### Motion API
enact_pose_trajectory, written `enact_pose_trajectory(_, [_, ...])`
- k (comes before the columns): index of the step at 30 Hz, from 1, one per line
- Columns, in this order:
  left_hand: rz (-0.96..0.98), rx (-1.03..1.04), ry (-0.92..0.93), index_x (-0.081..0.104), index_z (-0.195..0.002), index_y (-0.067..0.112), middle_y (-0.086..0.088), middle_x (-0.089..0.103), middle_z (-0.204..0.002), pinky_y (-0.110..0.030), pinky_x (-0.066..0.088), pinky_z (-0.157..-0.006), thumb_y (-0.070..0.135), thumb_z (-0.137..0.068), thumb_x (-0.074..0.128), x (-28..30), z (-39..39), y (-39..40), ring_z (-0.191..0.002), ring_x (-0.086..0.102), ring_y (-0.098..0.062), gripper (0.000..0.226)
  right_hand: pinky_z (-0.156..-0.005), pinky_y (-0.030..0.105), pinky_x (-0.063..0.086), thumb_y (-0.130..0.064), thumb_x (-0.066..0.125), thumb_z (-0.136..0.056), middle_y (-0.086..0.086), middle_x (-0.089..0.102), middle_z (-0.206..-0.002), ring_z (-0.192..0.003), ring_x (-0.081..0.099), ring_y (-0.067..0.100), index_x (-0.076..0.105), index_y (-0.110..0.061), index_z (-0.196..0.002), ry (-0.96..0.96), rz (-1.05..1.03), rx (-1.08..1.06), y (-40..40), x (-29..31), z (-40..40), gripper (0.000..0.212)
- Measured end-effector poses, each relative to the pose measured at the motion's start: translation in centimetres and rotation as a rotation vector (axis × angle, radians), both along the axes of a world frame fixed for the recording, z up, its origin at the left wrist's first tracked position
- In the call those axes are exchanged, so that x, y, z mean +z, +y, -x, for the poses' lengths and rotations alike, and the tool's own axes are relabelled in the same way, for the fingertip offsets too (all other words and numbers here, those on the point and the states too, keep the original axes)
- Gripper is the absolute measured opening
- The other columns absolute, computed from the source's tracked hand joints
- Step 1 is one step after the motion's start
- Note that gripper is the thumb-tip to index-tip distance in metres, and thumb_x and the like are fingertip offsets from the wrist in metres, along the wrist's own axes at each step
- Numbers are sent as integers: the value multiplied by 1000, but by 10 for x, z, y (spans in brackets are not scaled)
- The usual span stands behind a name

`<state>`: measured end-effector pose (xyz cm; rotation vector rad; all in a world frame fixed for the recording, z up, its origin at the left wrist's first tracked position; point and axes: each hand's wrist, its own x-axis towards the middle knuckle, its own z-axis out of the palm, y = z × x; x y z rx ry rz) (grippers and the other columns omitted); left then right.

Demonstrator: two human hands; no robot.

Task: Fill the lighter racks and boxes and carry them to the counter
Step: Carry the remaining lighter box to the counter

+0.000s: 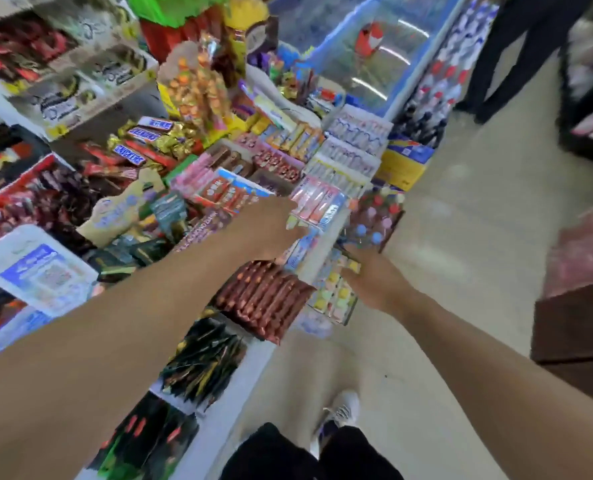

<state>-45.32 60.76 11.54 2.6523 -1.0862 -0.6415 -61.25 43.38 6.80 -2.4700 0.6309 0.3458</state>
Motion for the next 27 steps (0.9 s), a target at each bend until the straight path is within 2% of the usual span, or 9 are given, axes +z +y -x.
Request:
enact_pose_trajectory(2, [-11, -62, 44, 30, -159, 21, -5, 25, -167, -42, 20, -122, 60, -101, 45, -7, 18, -41, -153, 23, -25, 72, -97, 30, 42, -35, 56, -98, 7, 55, -142, -129, 53, 28, 46, -22, -148, 53, -12, -62, -26, -21, 34, 52])
enact_pose_trajectory(4, [11, -98, 98, 37, -156, 19, -7, 34, -162, -42, 29, -117, 55, -102, 50, -15, 35, -83, -148, 32, -28, 66, -106, 30, 35, -35, 53, -101, 9, 47, -151, -137, 46, 26, 40, -19, -152, 110, -37, -110, -50, -38, 68, 56])
enact_pose_trajectory(8, [41, -156, 146, 59, -134, 21, -7, 57, -131, -38, 45, -97, 45, -99, 58, -33, 70, -171, -121, 53, -28, 44, -114, 26, 24, -40, 48, -104, 5, 34, -160, -145, 35, 20, 29, -17, -157, 233, -89, -103, -100, -76, 133, 61])
enact_pose_trajectory(12, [-12, -135, 203, 60, -130, 23, -5, 63, -130, -42, 50, -97, 56, -88, 57, -73, 98, -245, -120, 59, -29, 53, -116, 27, 23, -45, 47, -104, 5, 32, -161, -147, 31, 20, 27, -17, -158, 348, -156, -121, -147, -102, 184, 64])
enact_pose_trajectory(15, [-95, -144, 262, 54, -140, 19, -9, 56, -142, -42, 44, -107, 57, -92, 58, -107, 125, -286, -132, 51, -30, 61, -115, 27, 24, -45, 47, -103, 5, 32, -161, -146, 32, 20, 27, -17, -158, 408, -198, -144, -181, -111, 209, 64])
enact_pose_trajectory(18, [-197, -178, 329, 38, -155, 16, -9, 38, -160, -37, 29, -119, 50, -100, 56, -128, 155, -308, -148, 32, -27, 68, -115, 29, 26, -46, 47, -103, 5, 33, -160, -145, 34, 21, 27, -18, -158, 428, -232, -163, -219, -116, 217, 65])
enact_pose_trajectory(20, [-244, -172, 372, 32, -158, 17, -6, 32, -164, -37, 26, -121, 53, -101, 53, -144, 168, -317, -151, 29, -24, 71, -115, 29, 25, -46, 47, -103, 5, 33, -160, -145, 34, 21, 26, -17, -158, 424, -234, -164, -247, -117, 213, 65])
enact_pose_trajectory(24, [-274, -137, 453, 33, -158, 18, -2, 32, -164, -35, 26, -121, 53, -100, 53, -161, 173, -341, -150, 30, -21, 70, -116, 29, 24, -44, 48, -103, 6, 33, -160, -147, 31, 21, 26, -17, -158, 397, -237, -178, -308, -119, 182, 65])
enact_pose_trajectory(27, [-268, -83, 471, 45, -149, 12, -7, 45, -154, -33, 33, -112, 48, -99, 58, -168, 157, -372, -142, 41, -24, 62, -115, 28, 25, -43, 49, -103, 6, 33, -160, -147, 31, 21, 25, -16, -158, 370, -216, -146, -361, -121, 145, 65])
